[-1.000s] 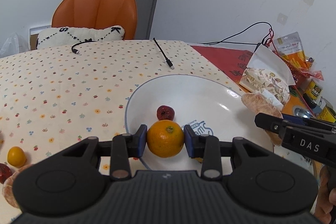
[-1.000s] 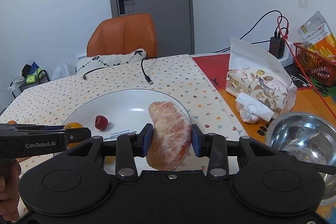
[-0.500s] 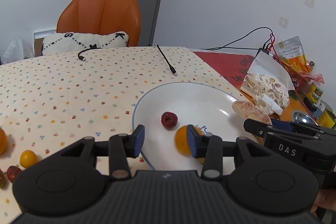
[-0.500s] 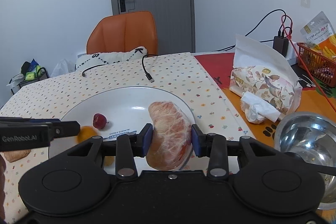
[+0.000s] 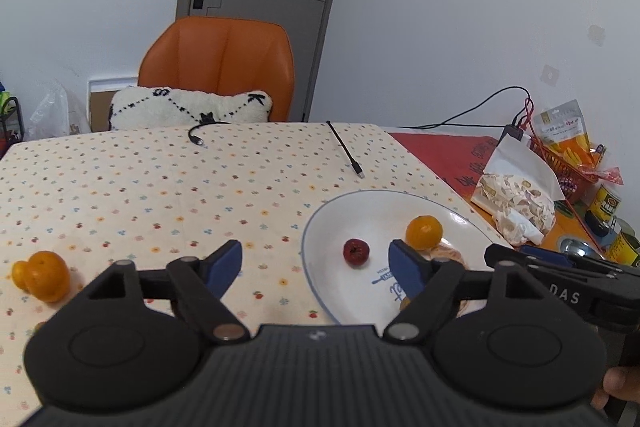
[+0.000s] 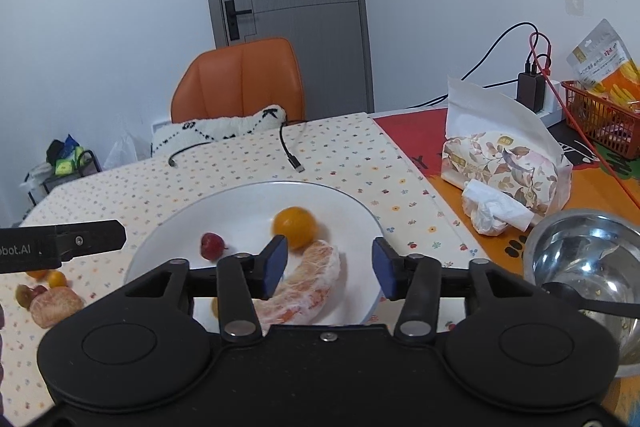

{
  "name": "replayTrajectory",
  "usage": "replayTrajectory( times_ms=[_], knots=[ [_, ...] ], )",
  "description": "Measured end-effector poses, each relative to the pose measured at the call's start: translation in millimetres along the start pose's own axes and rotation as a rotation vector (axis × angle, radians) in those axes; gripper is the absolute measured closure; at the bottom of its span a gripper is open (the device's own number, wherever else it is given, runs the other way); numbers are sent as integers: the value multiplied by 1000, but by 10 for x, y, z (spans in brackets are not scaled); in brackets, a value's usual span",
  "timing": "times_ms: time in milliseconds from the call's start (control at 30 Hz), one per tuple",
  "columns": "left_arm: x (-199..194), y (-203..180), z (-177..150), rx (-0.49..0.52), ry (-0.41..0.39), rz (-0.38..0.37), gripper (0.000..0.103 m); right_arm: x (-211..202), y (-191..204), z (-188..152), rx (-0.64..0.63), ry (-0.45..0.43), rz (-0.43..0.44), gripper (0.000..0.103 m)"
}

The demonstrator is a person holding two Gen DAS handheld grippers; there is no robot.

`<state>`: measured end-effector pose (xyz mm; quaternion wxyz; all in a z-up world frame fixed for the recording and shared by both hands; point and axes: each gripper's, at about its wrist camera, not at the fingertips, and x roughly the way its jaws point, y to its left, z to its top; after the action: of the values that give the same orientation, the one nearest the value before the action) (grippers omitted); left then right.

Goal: Organize fruits
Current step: 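Open the left tool over the plate while the right tool releases the pomelo segment, then move both tools back toward the remaining fruits on the tablecloth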

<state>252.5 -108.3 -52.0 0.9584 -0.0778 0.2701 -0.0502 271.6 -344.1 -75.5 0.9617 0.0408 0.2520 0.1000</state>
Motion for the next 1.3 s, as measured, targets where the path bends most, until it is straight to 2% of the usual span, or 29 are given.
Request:
replayTrajectory(
  times_ms=[133,200,267,433,500,667,967,1300],
  knots=[
    [-107,91,17,-17,9,3,19,-93,36,26,38,-6,44,39],
    [-176,140,22,-31,-2,15,16,-149,85,42,38,-17,62,28],
    [-244,180,37,-32,-12,32,14,-206,142,54,31,-31,79,22],
    [-447,298,70,-28,-38,61,12,-308,209,91,62,-37,143,13],
    [-523,360,71,-26,-51,74,10,-350,246,112,65,-45,163,6],
    [-675,597,60,-63,-56,119,8,-445,396,144,20,-61,192,0],
    [-844,902,-8,-99,-51,187,8,-473,587,154,1,-57,231,0],
    [-1032,1186,-114,-123,-45,205,8,-482,811,128,-33,-32,294,0]
  ],
)
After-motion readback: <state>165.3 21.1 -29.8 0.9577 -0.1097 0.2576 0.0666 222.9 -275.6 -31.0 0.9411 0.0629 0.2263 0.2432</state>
